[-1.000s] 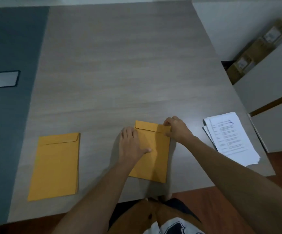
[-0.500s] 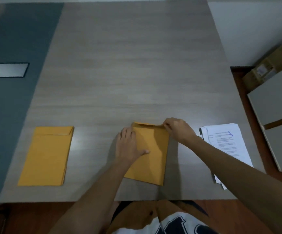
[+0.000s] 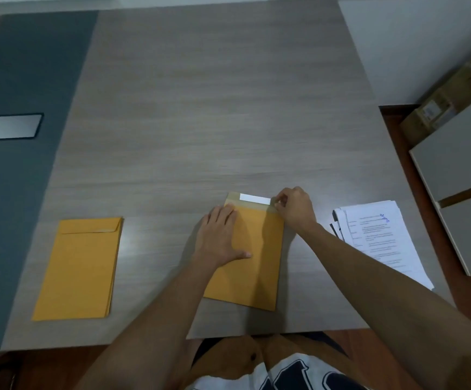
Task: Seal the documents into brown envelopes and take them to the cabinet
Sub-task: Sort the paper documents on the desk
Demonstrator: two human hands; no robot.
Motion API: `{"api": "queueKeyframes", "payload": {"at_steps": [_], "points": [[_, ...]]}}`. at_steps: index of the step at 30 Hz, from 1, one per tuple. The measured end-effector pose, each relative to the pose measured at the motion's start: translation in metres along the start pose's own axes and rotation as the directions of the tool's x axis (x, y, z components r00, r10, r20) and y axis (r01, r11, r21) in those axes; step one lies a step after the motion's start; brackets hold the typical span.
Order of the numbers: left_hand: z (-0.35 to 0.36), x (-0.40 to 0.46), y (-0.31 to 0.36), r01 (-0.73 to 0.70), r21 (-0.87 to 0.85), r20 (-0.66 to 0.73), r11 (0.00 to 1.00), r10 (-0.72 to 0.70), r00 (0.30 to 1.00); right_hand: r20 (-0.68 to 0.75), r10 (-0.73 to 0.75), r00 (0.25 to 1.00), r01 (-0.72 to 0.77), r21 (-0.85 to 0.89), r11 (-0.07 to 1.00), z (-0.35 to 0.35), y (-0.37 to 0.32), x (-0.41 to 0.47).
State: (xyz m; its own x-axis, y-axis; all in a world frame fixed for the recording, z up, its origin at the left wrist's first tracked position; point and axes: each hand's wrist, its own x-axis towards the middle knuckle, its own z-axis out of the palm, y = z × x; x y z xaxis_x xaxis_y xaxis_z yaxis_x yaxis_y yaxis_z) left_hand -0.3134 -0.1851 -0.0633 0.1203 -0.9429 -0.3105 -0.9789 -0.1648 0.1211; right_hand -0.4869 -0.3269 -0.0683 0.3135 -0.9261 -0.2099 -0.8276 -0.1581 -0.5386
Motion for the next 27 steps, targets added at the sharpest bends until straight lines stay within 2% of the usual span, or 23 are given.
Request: {"api": "queueKeyframes", "payload": {"at_steps": [5, 9, 11, 15, 18, 20, 23, 27], "points": [[-0.01, 0.013, 0.004, -0.018, 0.008, 0.002, 1.0, 0.018, 1.0, 0.03, 0.004, 1.0, -0.003, -0.019, 1.0, -0.007, 0.001, -0.009], [-0.017, 0.016, 0.022, -0.058, -0.041, -0.087, 0.997, 0.054, 0.995, 0.016, 0.021, 1.0, -0.021, 0.031, 0.999, -0.021, 0.006, -0.019], [-0.021, 0.018, 0.037, -0.124, -0.079, -0.14, 0.989, 0.112, 0.984, 0.001, 0.044, 0.999, -0.044, 0.051, 0.998, -0.033, 0.012, -0.023], [-0.02, 0.023, 0.085, -0.245, -0.221, -0.192, 0.944, 0.204, 0.96, -0.084, 0.086, 0.993, -0.083, 0.046, 0.996, -0.066, 0.044, -0.04], [-0.013, 0.025, 0.132, -0.27, -0.354, -0.142, 0.896, 0.234, 0.962, -0.203, 0.221, 0.954, -0.215, 0.052, 0.975, -0.09, 0.076, -0.057], [-0.008, 0.026, 0.163, -0.239, -0.436, -0.088, 0.868, 0.223, 0.971, -0.263, 0.326, 0.908, -0.323, 0.057, 0.945, -0.107, 0.1, -0.069], [-0.003, 0.029, 0.205, -0.099, -0.56, 0.0, 0.823, 0.119, 0.993, -0.247, 0.466, 0.85, -0.473, 0.034, 0.88, -0.128, 0.137, -0.087], [0.004, 0.033, 0.239, 0.041, -0.57, 0.037, 0.821, -0.025, 0.999, -0.187, 0.569, 0.801, -0.584, -0.035, 0.811, -0.142, 0.172, -0.106]]}}
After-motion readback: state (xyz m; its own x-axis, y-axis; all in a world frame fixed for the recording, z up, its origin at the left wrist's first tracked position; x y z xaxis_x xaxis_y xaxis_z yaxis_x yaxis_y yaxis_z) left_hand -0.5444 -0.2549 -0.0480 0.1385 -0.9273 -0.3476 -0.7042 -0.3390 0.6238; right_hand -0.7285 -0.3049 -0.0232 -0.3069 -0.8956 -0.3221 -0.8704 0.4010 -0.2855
